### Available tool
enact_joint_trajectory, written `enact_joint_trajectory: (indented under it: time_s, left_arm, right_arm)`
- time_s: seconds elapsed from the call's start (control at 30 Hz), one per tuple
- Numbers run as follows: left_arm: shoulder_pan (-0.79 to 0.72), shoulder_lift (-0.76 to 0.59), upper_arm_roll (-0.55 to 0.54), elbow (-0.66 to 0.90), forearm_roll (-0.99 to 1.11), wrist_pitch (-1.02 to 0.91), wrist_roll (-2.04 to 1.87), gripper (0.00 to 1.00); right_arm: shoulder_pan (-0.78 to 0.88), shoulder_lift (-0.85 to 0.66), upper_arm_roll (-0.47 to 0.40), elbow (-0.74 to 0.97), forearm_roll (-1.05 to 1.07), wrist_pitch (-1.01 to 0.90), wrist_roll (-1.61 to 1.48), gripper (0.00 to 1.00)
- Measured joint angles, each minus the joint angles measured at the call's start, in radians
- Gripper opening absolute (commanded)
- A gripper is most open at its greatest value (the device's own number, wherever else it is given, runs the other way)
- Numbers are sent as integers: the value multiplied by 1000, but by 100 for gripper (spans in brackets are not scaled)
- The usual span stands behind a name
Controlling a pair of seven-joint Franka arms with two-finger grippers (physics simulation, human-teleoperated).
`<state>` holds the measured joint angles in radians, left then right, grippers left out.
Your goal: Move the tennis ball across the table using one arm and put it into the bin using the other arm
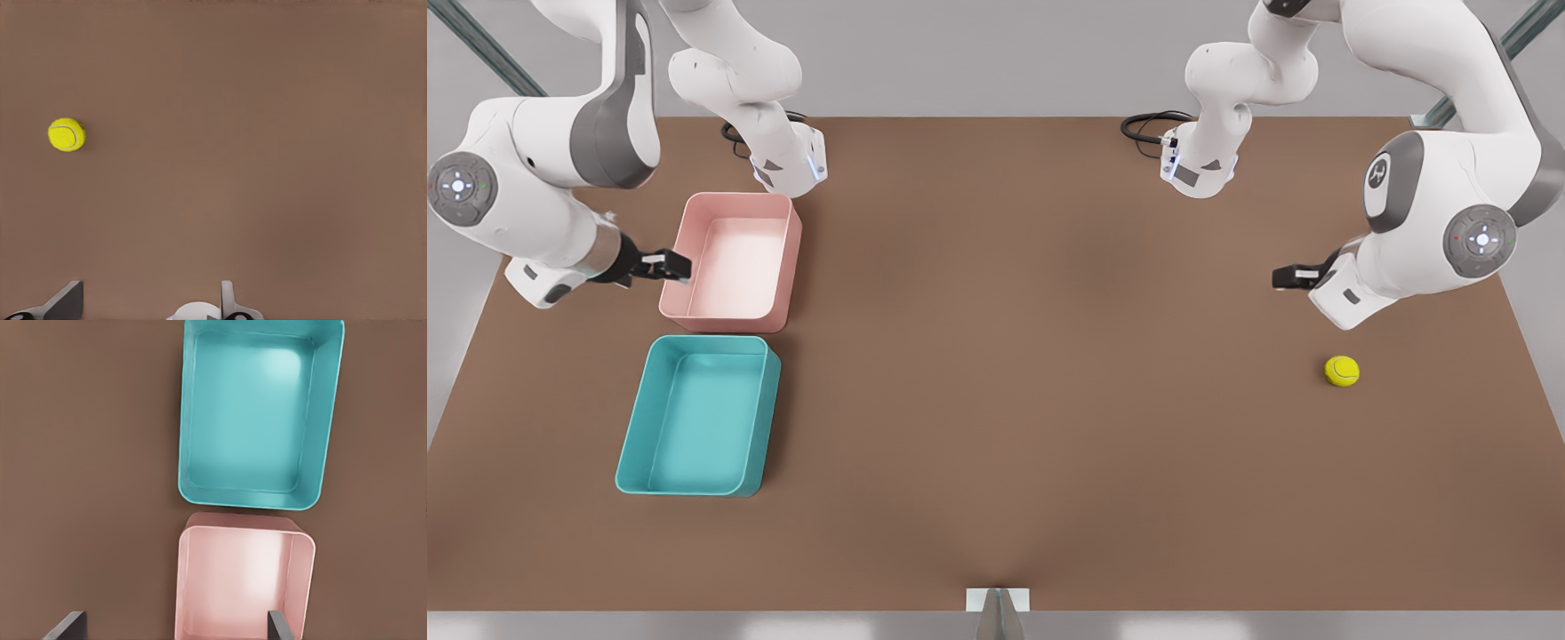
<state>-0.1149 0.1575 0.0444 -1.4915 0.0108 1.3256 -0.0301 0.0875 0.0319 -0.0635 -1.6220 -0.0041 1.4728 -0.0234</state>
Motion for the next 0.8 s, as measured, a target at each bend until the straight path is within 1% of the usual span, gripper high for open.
enact_joint_trajectory:
  time_s: [0.07,0.1,0.13,0.17,0.23,0.33,0.4,0.47,0.53,0.63,0.7,0.8]
  left_arm:
    - [2,0,0,0,-1,9,1,100]
    - [1,4,1,0,-2,12,1,94]
    - [3,23,2,0,-1,19,2,44]
    - [14,55,3,-2,1,39,9,22]
    - [61,129,35,-11,16,109,67,21]
    - [187,248,57,-23,30,259,205,21]
    - [281,328,60,-25,26,347,366,21]
    - [367,371,61,-33,18,415,552,21]
    - [434,394,62,-65,9,484,743,21]
    - [479,413,64,-103,0,591,1013,21]
    - [498,431,64,-136,-4,651,1187,21]
    - [500,434,64,-229,3,738,1432,21]
  right_arm:
    - [-2,2,-1,-1,1,19,3,100]
    - [-3,3,-1,0,2,27,4,100]
    - [-4,6,-1,0,1,33,5,100]
    - [-5,9,-1,0,0,40,6,100]
    - [-6,13,-2,-3,-1,53,8,100]
    - [-6,17,-2,-13,-2,67,11,100]
    - [-4,18,-2,-18,-2,73,12,100]
    - [-2,18,-2,-23,-3,78,13,100]
    - [0,19,-2,-25,-3,83,14,100]
    - [2,20,-2,-31,-3,89,14,100]
    - [3,21,-2,-34,-3,92,15,100]
    - [2,21,-2,-40,-2,98,15,100]
